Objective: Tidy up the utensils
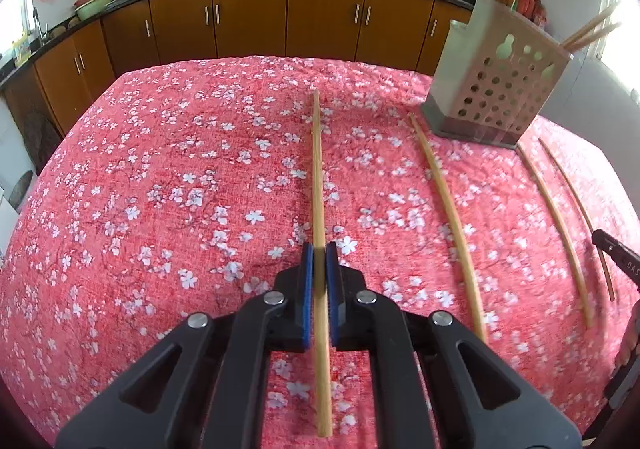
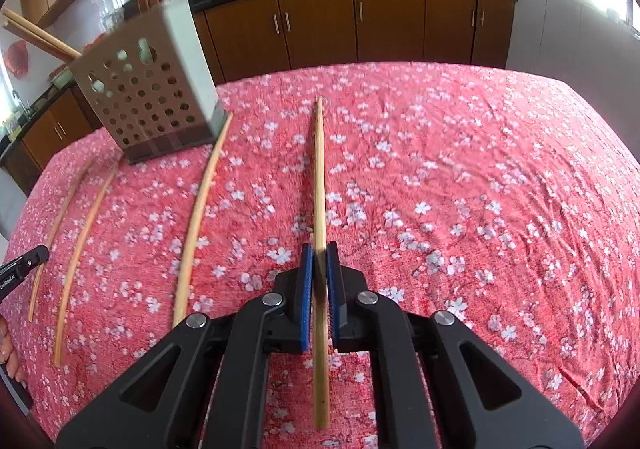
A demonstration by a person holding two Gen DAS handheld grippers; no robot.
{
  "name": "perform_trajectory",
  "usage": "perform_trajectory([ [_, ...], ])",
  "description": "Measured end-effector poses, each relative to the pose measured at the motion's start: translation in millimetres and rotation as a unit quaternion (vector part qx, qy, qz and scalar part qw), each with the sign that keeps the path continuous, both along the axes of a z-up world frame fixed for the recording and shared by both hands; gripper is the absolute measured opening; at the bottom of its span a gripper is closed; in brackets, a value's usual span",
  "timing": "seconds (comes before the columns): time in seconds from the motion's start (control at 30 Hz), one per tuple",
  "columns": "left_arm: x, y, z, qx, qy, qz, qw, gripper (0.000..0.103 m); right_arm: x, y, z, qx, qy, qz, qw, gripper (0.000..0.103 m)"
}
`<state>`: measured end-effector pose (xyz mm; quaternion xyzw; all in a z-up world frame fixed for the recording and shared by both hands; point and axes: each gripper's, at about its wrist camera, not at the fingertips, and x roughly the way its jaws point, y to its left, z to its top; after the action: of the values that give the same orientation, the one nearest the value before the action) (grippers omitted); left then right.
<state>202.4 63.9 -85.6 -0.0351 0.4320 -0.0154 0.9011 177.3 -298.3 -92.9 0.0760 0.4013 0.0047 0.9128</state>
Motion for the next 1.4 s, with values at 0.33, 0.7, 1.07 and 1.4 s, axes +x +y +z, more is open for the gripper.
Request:
perform_trajectory([
  [0.33,-16.9,-1.9,74.6,-0.033,-0.095,-0.009,0.9949,0.007,-23.4,-3.6,65.4,0.011,-0.101,-0.005,0.995,0.008],
  [0.7,-21.9,-14.9,136.8,-0.028,-0.158,-0.035,0.9865,0.007,-28.0,-4.8,100.6,0.011,-0.152,0.009,0.988,0.008],
  [1.07,-18.4,-10.4,127.6,-0.024,-0.139,-0.03,0.9895,0.008,-28.7,-1.3,99.9,0.009,-0.155,0.012,0.988,0.008],
  [1.4,-18.8,-9.8,117.9,-0.023,-0.128,-0.036,0.9908,0.002,-27.4,1.2,97.2,0.008,-0.148,0.013,0.989,0.008],
])
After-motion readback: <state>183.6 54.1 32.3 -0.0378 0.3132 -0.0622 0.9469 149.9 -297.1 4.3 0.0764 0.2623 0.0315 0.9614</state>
